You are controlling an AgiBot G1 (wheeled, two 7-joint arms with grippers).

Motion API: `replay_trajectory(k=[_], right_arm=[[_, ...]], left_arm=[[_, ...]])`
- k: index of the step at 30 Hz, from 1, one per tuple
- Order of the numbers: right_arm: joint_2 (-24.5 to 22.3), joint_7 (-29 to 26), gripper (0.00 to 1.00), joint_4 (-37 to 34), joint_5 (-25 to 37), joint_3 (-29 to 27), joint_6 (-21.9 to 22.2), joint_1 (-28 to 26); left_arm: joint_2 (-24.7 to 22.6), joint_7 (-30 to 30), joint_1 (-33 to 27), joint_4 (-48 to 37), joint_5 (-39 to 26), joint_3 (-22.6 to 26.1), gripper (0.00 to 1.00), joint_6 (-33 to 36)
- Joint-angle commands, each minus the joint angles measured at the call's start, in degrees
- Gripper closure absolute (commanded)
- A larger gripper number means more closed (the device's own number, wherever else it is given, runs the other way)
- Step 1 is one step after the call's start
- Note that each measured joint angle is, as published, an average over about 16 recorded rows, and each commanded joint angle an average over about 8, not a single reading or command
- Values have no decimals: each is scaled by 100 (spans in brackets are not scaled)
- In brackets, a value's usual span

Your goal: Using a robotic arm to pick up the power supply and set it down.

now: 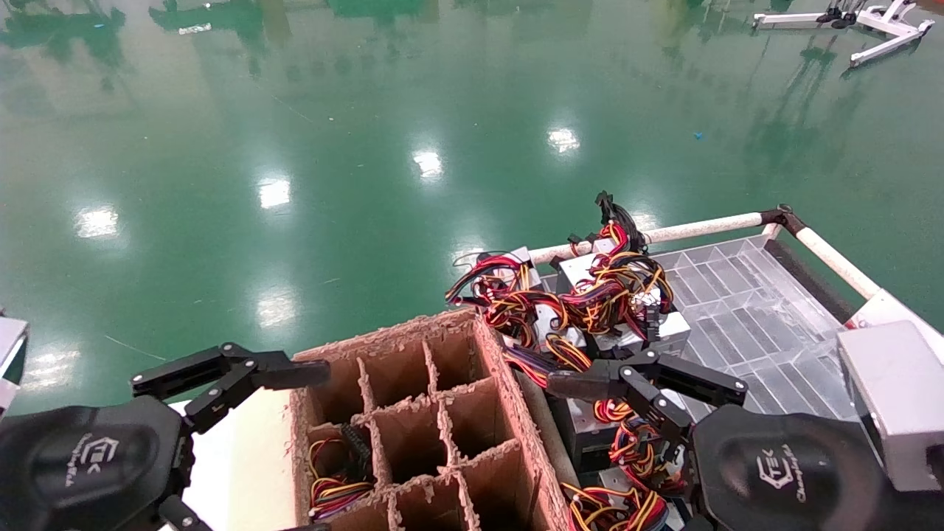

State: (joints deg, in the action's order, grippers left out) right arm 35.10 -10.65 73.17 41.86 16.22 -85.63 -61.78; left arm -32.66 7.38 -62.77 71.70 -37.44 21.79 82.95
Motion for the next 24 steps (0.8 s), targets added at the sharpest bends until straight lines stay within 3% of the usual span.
replay_trajectory(k=[1, 2, 10, 19, 24], right_arm=[[0, 0, 0, 0, 0, 0, 0, 0], [0, 0, 0, 0, 0, 0, 0, 0], [0, 0, 0, 0, 0, 0, 0, 0], [-4, -2, 0, 5, 29, 13, -4, 9], [73, -23, 0, -8, 389, 214, -2, -34]], left_arm=[[0, 0, 0, 0, 0, 0, 0, 0], [0, 0, 0, 0, 0, 0, 1, 0], [0, 0, 0, 0, 0, 0, 100, 0], [0, 0, 0, 0, 0, 0, 100, 0], [0, 0, 0, 0, 0, 0, 100, 0]])
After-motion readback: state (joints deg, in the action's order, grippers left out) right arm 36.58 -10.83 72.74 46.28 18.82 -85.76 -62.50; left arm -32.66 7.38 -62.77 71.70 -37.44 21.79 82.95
